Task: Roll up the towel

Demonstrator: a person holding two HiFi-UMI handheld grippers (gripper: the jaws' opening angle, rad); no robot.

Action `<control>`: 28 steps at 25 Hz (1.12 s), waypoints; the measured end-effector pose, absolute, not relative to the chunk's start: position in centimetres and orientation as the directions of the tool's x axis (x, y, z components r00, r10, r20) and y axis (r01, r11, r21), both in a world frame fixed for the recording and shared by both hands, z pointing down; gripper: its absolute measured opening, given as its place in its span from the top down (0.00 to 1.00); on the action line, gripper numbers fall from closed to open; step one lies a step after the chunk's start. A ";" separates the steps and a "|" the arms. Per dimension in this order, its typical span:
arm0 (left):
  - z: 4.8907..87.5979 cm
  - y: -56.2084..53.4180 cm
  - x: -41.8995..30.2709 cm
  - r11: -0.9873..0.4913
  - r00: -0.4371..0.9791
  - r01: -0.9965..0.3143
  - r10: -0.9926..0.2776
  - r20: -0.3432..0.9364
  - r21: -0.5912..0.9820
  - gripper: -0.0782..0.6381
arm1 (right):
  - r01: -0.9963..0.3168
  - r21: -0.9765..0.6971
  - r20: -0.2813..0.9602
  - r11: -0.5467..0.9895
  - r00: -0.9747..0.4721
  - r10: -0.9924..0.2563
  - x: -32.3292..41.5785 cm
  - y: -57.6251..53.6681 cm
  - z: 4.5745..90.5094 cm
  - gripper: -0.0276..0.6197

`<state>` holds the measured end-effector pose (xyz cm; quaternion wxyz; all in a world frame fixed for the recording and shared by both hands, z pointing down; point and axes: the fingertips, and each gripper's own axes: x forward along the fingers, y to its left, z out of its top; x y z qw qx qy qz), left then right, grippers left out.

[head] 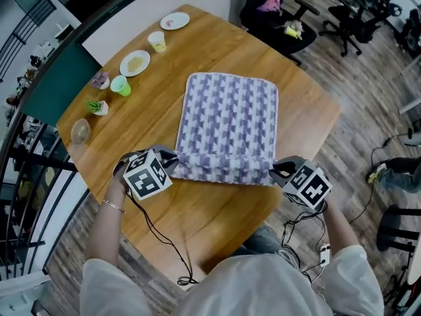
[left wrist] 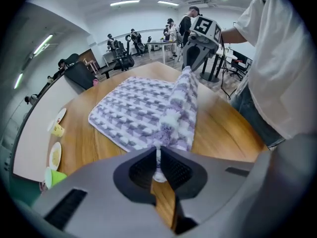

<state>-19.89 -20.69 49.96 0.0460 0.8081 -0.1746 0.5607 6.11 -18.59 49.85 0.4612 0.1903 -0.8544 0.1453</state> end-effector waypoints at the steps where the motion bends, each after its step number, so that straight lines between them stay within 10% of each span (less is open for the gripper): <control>1: 50.4 -21.7 -19.8 -0.931 0.305 -0.343 -0.234 0.923 -0.123 0.85 | -0.465 -0.078 0.846 0.882 -0.499 -0.188 6.2 -19.5 50.3 0.90; 24: 48.7 -25.8 -21.8 -0.863 0.395 -0.463 -0.405 0.825 -0.202 0.69 | -0.563 -0.029 0.819 0.826 -0.487 -0.303 8.4 -22.2 49.7 0.73; 28: 49.8 -21.6 -21.1 -0.920 0.358 -0.320 -0.339 0.870 -0.227 0.71 | -0.475 0.002 0.846 0.880 -0.469 -0.255 6.8 -18.4 50.7 0.73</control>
